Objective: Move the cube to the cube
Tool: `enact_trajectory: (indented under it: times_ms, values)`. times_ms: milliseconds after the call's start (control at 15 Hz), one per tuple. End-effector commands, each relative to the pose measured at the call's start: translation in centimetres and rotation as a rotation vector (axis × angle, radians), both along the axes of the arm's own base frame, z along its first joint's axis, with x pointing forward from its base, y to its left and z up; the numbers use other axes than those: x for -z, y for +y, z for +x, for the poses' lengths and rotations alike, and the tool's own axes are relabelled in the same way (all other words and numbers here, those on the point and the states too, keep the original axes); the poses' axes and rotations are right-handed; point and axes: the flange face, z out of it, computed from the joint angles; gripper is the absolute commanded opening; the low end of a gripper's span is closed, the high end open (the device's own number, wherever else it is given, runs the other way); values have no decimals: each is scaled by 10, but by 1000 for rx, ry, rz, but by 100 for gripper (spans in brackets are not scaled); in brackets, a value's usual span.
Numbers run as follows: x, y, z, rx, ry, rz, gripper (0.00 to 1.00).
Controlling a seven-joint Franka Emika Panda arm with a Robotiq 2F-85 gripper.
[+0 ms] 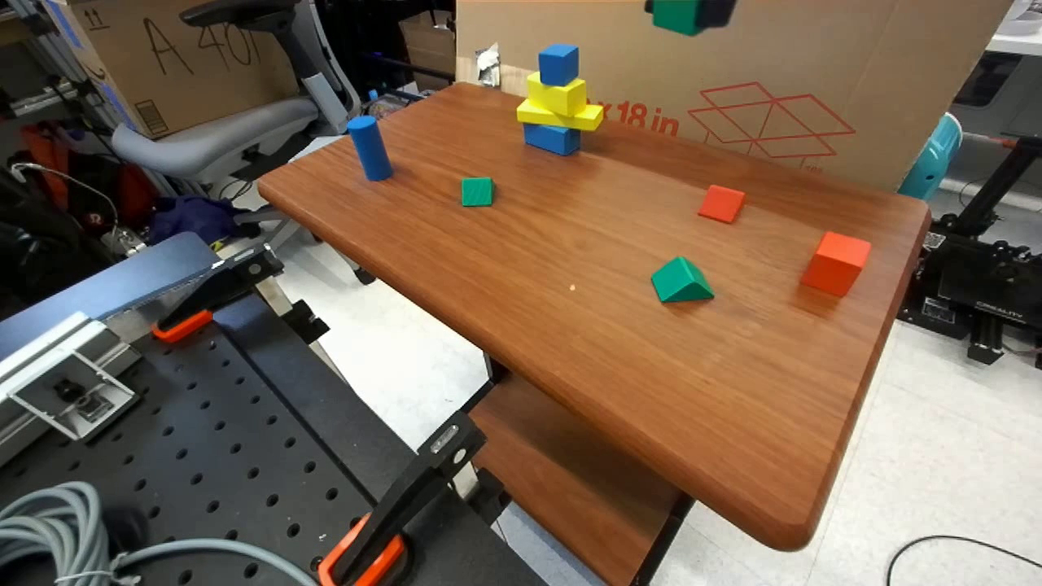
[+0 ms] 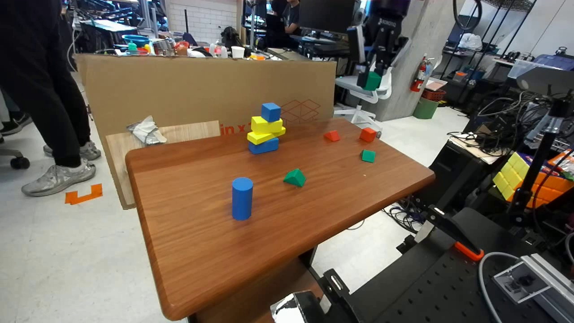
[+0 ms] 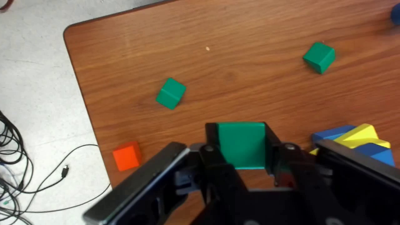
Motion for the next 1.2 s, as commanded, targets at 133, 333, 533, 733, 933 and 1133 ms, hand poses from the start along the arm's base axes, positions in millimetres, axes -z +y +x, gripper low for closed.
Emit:
enact_trajectory:
  times_ms: [133, 333, 533, 733, 933, 1133]
  values:
    - [-10, 65, 28, -89, -11, -26, 8]
    - [-7, 89, 38, -150, -8, -56, 8]
    - [-1, 103, 47, -201, 20, -65, 8]
    - [9, 115, 48, -245, 54, -71, 8]
    - [28, 124, 42, -294, 76, -77, 8]
    - [51, 128, 35, -334, 105, -74, 8]
